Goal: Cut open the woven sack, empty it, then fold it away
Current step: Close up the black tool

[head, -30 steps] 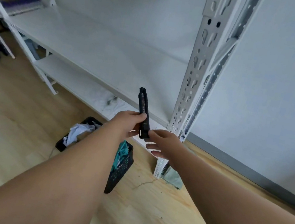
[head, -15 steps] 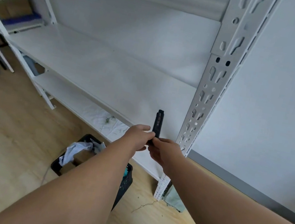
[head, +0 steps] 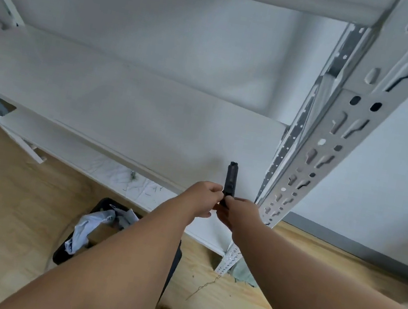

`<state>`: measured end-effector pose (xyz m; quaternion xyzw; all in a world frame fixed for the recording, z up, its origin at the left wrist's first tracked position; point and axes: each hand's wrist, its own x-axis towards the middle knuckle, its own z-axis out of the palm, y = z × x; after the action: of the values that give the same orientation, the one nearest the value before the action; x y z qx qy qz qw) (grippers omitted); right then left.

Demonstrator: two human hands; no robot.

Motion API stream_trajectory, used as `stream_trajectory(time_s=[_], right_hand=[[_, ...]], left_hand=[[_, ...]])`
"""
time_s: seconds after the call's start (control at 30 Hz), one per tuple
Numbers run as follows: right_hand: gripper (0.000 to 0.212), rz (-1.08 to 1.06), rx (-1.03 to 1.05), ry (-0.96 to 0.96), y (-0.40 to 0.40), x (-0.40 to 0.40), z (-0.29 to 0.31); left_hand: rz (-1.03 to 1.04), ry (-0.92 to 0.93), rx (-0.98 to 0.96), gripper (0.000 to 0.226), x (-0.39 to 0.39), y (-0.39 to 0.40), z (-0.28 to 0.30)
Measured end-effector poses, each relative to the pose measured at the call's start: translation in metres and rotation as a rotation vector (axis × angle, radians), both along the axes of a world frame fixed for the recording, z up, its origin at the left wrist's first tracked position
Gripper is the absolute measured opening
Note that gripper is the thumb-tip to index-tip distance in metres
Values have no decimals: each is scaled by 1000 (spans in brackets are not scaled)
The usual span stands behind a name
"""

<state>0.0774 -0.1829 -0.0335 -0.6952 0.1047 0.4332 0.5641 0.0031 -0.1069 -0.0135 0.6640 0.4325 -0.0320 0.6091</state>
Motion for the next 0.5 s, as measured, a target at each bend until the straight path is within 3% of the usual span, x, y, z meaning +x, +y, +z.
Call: stream_trajectory(time_s=[0.1, 0.27, 0.37, 0.5], right_hand=[[19, -78, -39, 54, 5, 2, -9], [32, -140, -71, 119, 21, 6, -21], [35, -127, -28, 50, 27, 4, -23], [49, -32, -179, -120, 35, 4, -35]], left_hand=[[-121, 35, -30, 17, 5, 11, -6], [-252, 61, -93, 24, 10, 31, -22], [-252, 59, -153, 20, 13, 43, -35], [-246, 24, -166, 51, 20, 49, -53]])
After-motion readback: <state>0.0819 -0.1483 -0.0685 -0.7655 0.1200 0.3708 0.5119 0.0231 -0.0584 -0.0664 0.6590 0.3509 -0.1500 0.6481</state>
